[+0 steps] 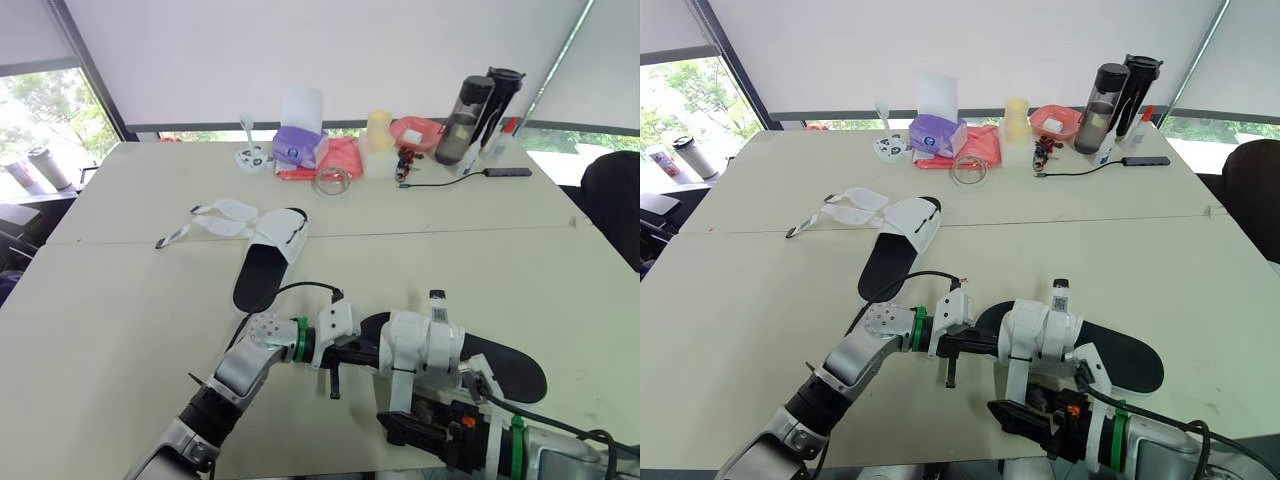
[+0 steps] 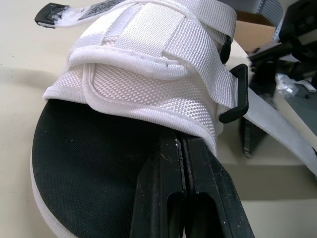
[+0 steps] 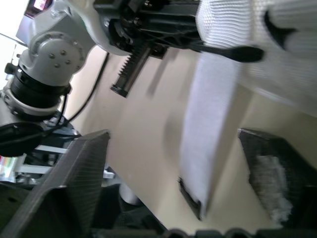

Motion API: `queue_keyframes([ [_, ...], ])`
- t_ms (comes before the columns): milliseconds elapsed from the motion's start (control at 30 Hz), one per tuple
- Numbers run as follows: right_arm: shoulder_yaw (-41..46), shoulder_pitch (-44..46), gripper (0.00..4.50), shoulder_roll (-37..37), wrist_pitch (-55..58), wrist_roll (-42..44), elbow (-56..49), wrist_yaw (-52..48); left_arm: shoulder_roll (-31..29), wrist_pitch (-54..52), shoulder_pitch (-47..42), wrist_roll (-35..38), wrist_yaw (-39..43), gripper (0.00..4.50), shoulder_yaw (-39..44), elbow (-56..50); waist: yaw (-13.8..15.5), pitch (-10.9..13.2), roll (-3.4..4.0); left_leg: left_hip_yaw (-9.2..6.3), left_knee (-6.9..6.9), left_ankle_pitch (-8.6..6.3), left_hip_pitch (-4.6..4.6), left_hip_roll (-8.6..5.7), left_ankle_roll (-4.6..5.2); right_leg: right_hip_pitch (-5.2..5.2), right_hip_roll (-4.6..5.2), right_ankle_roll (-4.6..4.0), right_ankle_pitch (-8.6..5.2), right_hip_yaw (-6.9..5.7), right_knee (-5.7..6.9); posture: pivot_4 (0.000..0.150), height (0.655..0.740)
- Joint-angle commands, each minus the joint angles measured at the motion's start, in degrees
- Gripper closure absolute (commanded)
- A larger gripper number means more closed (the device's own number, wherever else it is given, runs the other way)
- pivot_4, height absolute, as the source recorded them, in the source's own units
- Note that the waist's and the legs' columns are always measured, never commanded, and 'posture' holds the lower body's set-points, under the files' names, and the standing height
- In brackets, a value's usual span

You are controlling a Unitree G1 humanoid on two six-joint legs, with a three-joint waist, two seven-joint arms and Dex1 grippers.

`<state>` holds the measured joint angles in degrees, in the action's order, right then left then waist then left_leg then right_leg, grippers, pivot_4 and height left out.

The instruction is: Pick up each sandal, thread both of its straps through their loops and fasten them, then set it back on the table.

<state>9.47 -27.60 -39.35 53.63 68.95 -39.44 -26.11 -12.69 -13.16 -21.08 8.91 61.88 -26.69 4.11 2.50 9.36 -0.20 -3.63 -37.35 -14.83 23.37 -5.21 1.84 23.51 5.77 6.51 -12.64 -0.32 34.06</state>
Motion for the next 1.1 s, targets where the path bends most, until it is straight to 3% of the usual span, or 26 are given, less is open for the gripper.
queue_keyframes([
  [33,0.6,-1.2,2.34,-0.7,0.3,2.8,-2.6,-0.3,0.0,-0.4,1.0,-1.6,0.3,4.5,-2.9,1.8,0.0,0.0,0.0,0.0,0.0,0.0,0.0,0.0,0.0,-0.01,0.0,0.0,0.0,0.0,0.0,0.15,0.74],
  [133,0.9,-1.5,3.9,-1.3,0.3,3.2,-2.7,-0.5,0.1,-0.1,0.8,-1.7,0.3,4.5,-2.9,2.3,0.0,0.0,0.0,0.0,-0.02,0.0,-0.01,0.0,0.0,-0.02,0.01,0.0,0.0,0.0,0.0,0.15,0.74],
  [200,1.1,-1.6,4.4,-1.7,0.4,3.5,-2.8,-0.6,0.2,0.1,0.5,-1.7,0.3,4.5,-2.9,2.7,0.0,0.0,0.0,0.0,-0.02,0.0,-0.02,0.0,0.0,-0.04,0.01,0.0,0.0,0.0,0.01,0.15,0.74],
  [700,3.5,-1.4,4.4,-3.4,-2.6,4.3,-2.8,-4.0,0.6,1.6,-1.3,-2.0,0.8,4.5,-2.6,5.0,0.0,0.0,-0.02,0.0,-0.07,0.0,-0.01,-0.01,0.0,-0.07,0.02,0.01,0.01,0.0,0.01,0.15,0.74],
  [867,8.2,5.5,4.4,-4.9,-3.3,15.2,-1.7,-1.8,0.8,2.2,-2.5,-2.2,1.1,4.5,-2.4,6.4,0.0,0.0,-0.02,0.0,-0.12,0.0,-0.01,-0.01,0.01,-0.09,0.02,0.01,0.01,0.0,0.01,0.15,0.74],
  [1100,7.2,14.4,4.4,-4.0,-4.3,25.9,3.1,6.5,1.3,3.0,-3.5,-2.3,1.1,4.5,-2.4,7.8,-0.1,0.0,-0.07,0.02,-0.12,0.0,0.04,-0.02,0.02,-0.04,0.07,0.0,0.01,-0.02,0.01,0.15,0.74],
])
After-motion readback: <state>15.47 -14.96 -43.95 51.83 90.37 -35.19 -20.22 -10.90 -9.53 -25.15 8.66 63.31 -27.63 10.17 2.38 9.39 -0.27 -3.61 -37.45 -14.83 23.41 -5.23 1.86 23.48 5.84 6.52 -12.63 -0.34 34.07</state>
